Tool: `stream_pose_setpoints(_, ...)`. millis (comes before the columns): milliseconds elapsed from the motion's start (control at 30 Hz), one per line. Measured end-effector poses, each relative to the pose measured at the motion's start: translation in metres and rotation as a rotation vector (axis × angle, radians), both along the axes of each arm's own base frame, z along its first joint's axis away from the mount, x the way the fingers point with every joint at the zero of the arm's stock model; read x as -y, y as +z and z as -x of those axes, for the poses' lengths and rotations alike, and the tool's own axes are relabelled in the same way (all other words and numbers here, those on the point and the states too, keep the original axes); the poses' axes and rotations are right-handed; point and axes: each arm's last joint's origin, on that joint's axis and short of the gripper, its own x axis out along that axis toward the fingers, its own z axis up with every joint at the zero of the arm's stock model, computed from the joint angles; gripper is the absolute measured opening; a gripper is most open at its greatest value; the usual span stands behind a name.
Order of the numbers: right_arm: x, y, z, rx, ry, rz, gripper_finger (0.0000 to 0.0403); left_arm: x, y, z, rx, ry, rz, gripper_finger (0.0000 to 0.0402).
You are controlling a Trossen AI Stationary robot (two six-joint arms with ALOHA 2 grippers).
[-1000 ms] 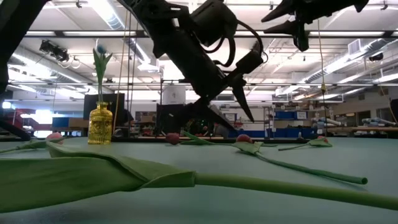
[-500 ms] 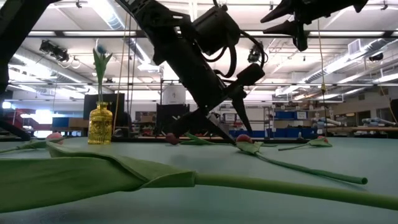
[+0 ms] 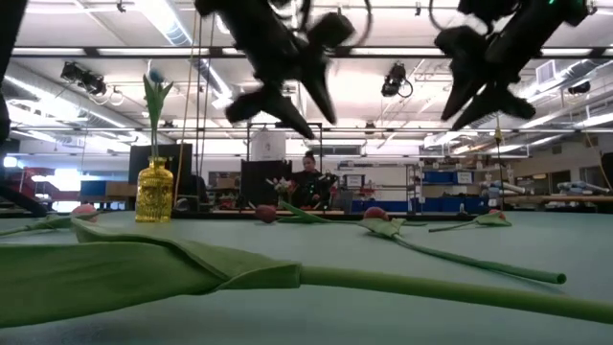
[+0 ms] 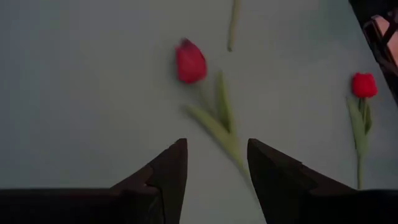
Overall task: Sort flowers into vase by color
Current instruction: Put the bottom dark red flower into the yellow vase
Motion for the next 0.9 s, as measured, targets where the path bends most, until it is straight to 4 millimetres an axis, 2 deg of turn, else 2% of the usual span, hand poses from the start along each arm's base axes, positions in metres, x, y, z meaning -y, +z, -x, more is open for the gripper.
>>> stream_pose_setpoints(200, -0.011, -0.048, -0.037, -0.038, 0.023, -0.137, 0.0126, -0.014, 0.053, 0.053, -0.051, -0.009, -0.145, 0.0171)
stream_pose_setpoints(400, -0.019, -0.074, -0.072, -0.082, -0.037, -0.195, 0.0126, -0.024, 0.095, 0.111, -0.084, -0.01, -0.276, 0.0171)
stream_pose_setpoints(633, -0.02, -0.095, -0.115, -0.16, -0.044, -0.246, 0.0126, -0.03, 0.115, 0.161, -0.165, -0.004, -0.344, 0.0171)
stream_pose_setpoints(800, -0.024, -0.097, -0.144, -0.17, -0.009, -0.25, 0.0126, -0.033, 0.12, 0.185, -0.215, 0.017, -0.343, 0.0171)
stream_pose_setpoints(900, -0.025, -0.1, -0.154, -0.232, -0.006, -0.239, 0.0126, -0.032, 0.121, 0.194, -0.234, 0.014, -0.342, 0.0171)
